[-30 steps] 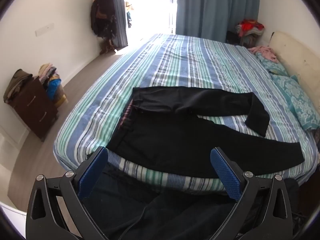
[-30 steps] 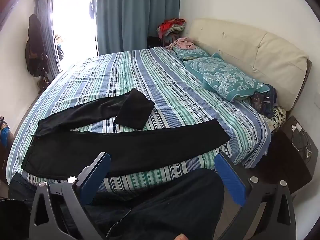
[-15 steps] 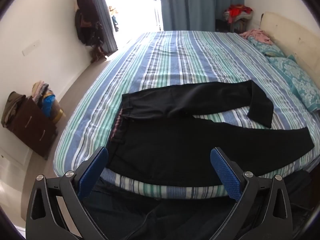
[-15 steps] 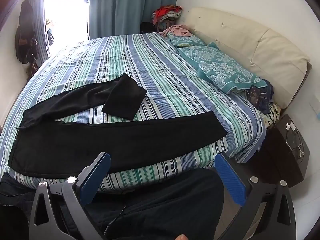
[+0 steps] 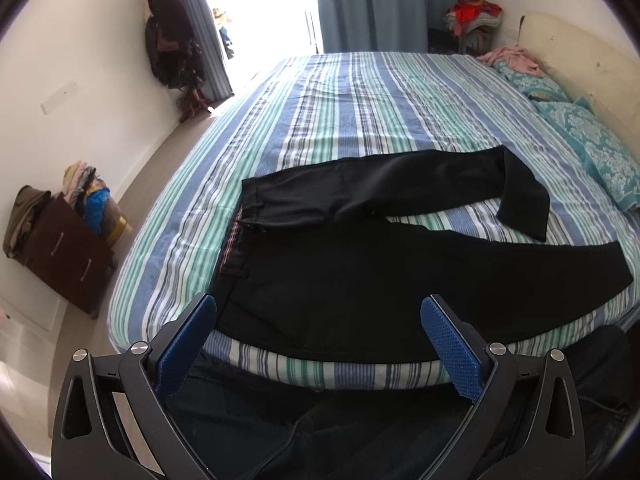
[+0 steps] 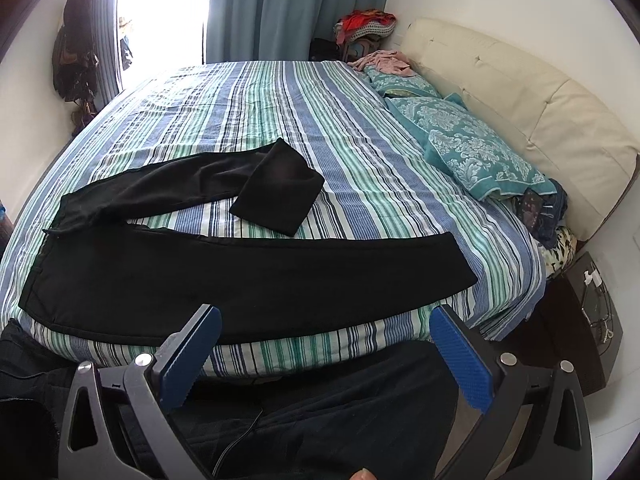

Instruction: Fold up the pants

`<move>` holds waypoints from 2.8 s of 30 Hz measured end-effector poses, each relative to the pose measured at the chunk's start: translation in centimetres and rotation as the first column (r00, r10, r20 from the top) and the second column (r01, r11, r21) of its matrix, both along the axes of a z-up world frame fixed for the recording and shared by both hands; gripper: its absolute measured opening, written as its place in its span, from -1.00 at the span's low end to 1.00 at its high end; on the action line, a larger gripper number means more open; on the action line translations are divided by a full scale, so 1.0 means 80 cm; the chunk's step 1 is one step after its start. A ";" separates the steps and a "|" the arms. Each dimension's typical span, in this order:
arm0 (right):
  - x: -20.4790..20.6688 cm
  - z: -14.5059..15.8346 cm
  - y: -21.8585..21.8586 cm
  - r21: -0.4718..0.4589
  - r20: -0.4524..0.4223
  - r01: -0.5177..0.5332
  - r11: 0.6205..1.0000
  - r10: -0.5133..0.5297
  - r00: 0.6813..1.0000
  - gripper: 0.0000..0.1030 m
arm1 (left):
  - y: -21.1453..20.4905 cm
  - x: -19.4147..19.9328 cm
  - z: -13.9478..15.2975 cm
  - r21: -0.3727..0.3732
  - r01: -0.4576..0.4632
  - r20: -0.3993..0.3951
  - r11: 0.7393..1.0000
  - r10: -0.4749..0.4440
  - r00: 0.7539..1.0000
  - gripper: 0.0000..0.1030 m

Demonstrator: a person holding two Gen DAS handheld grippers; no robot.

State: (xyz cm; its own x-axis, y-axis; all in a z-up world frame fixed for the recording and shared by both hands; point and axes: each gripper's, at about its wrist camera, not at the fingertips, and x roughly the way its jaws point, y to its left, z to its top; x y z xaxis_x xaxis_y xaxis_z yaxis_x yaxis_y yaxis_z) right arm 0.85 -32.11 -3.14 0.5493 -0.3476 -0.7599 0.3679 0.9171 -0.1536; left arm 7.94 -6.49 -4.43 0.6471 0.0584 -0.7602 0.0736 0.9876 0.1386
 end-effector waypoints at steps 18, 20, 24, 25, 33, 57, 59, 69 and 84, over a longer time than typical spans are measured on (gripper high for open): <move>0.004 -0.003 0.026 -0.007 -0.007 -0.076 0.997 0.076 0.997 1.00 | -0.005 -0.010 -0.008 -0.024 0.017 -0.029 1.000 -0.018 0.999 0.99; 0.008 -0.003 0.035 -0.013 -0.009 -0.096 0.995 0.096 0.995 1.00 | -0.002 -0.010 -0.009 -0.018 0.014 -0.035 1.000 -0.014 0.999 0.99; 0.019 -0.004 0.048 -0.015 -0.020 -0.139 0.990 0.139 0.990 1.00 | 0.009 -0.007 -0.015 -0.032 -0.018 -0.068 0.999 0.016 0.998 0.99; 0.021 -0.003 0.050 -0.018 -0.018 -0.144 0.989 0.144 0.989 1.00 | 0.011 -0.005 -0.016 -0.038 -0.027 -0.078 0.999 0.024 0.997 0.99; 0.026 -0.006 0.054 -0.013 -0.018 -0.160 0.987 0.159 0.987 1.00 | 0.017 -0.004 -0.018 -0.071 -0.059 -0.103 0.996 0.051 0.993 0.99; 0.031 -0.020 0.068 0.009 -0.035 -0.200 0.980 0.201 0.979 1.00 | 0.000 -0.006 -0.017 -0.057 -0.002 -0.095 0.998 -0.003 0.996 0.99; 0.031 -0.020 0.069 0.007 -0.034 -0.201 0.980 0.201 0.979 1.00 | -0.001 -0.008 -0.018 -0.054 -0.001 -0.093 0.999 -0.004 0.996 0.99; 0.030 -0.022 0.068 0.009 -0.036 -0.203 0.979 0.203 0.978 1.00 | -0.005 -0.009 -0.021 -0.052 0.003 -0.097 0.999 -0.008 0.995 0.99; 0.033 -0.027 0.074 0.012 -0.046 -0.216 0.976 0.216 0.975 1.00 | -0.006 -0.010 -0.024 -0.054 0.008 -0.111 0.999 -0.014 0.994 0.99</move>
